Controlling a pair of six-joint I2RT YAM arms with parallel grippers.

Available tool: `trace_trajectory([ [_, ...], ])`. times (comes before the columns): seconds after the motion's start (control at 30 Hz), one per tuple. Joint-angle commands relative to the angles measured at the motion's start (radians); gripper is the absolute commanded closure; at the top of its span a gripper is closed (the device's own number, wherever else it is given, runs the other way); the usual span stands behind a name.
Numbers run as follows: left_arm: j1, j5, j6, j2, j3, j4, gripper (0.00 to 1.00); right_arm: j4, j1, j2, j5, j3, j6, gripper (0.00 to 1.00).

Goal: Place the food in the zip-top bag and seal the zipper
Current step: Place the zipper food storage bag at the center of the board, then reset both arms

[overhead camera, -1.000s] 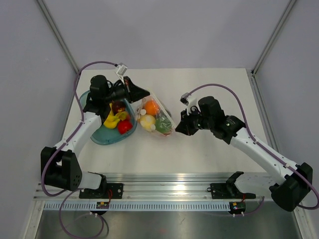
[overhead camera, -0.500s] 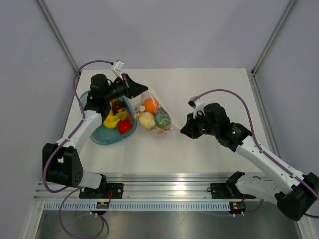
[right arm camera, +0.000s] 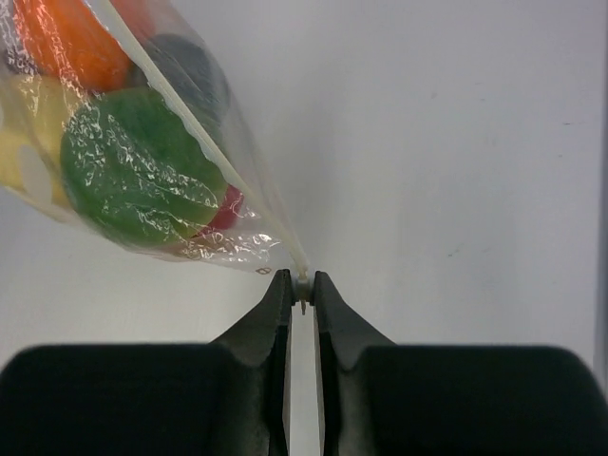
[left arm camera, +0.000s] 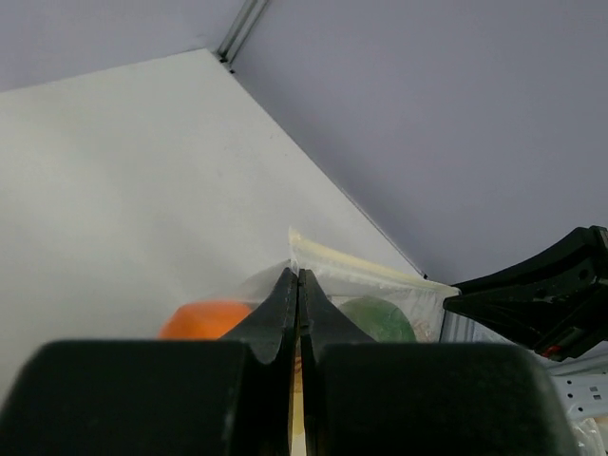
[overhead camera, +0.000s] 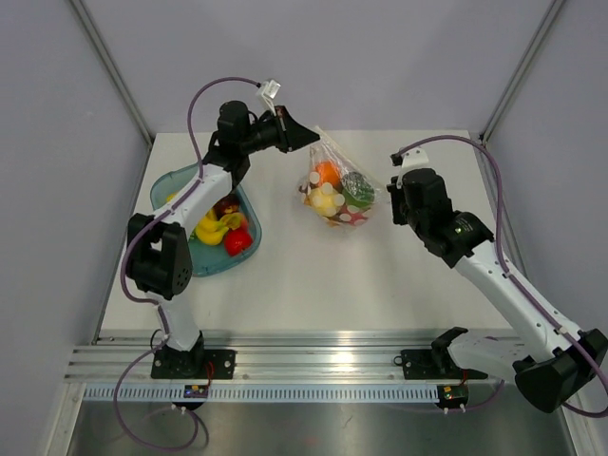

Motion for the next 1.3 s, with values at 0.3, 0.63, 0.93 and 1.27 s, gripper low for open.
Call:
trace_trajectory([
  [0.3,0.017,0.051,-0.028,0.228,0.41,-0.003,0.01,0.015,-0.062,-0.006,-0.187,0.051,-0.183,0.61],
  [0.63,0.068,-0.185,0.217,-0.059,0.303,-0.455,0.01,-0.042,-0.062,0.026,-0.03,0.036,0.03,0.14],
  [0.93,0.068,-0.395,0.294,-0.365,0.001,-0.641,0.01,-0.042,-0.061,0.135,0.068,0.185,0.133,0.0],
  [1.27,0.066,-0.621,0.318,-0.614,-0.297,-0.663,0.01,-0.06,-0.062,0.149,0.154,0.235,0.17,0.01],
])
